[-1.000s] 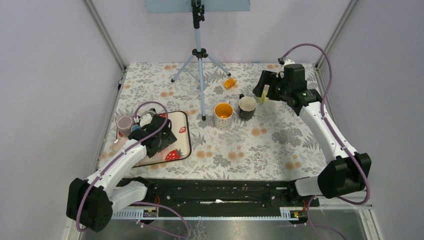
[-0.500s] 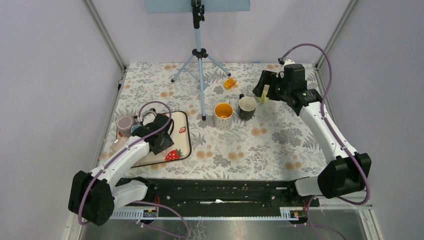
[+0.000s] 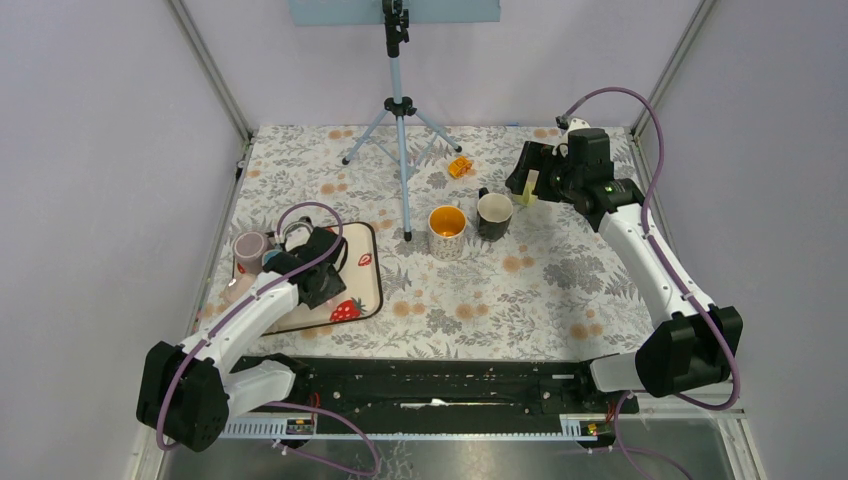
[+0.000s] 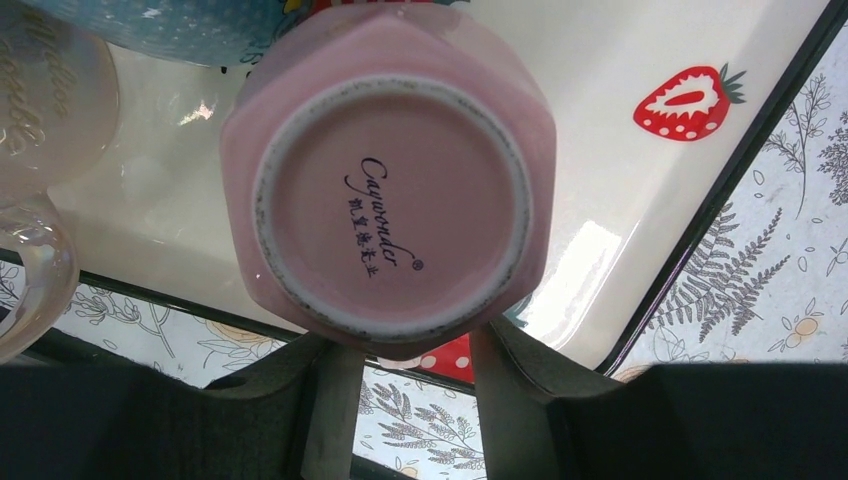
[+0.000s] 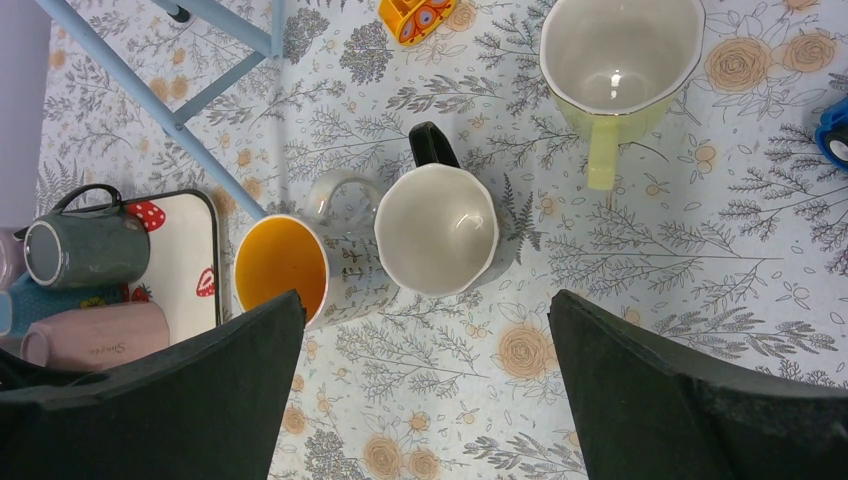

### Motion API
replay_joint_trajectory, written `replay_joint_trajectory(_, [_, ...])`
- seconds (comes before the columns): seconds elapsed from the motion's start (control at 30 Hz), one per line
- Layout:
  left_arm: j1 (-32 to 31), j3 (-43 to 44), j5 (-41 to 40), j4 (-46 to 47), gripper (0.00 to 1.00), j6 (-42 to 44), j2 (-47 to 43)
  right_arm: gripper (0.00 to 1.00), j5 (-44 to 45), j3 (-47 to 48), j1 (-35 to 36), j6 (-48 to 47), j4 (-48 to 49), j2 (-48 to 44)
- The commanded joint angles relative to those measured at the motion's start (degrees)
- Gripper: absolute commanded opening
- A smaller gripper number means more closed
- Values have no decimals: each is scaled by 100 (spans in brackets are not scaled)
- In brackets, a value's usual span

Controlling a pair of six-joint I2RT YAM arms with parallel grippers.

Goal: Turn the mug right side up
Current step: Turn over the cup on the tray.

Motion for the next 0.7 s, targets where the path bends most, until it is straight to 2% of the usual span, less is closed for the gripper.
replay_joint_trajectory(0.0, [-24, 124, -145, 47, 46, -42, 5, 100, -111, -7, 25, -7, 213, -253])
replay_joint_trajectory(0.47, [-24, 40, -274, 56, 39, -121, 110, 100, -121, -12, 25, -7, 208, -256])
replay_joint_trajectory(0.67, [-23, 40, -309, 60, 28, -143, 165, 100, -124, -9, 25, -3, 220, -238])
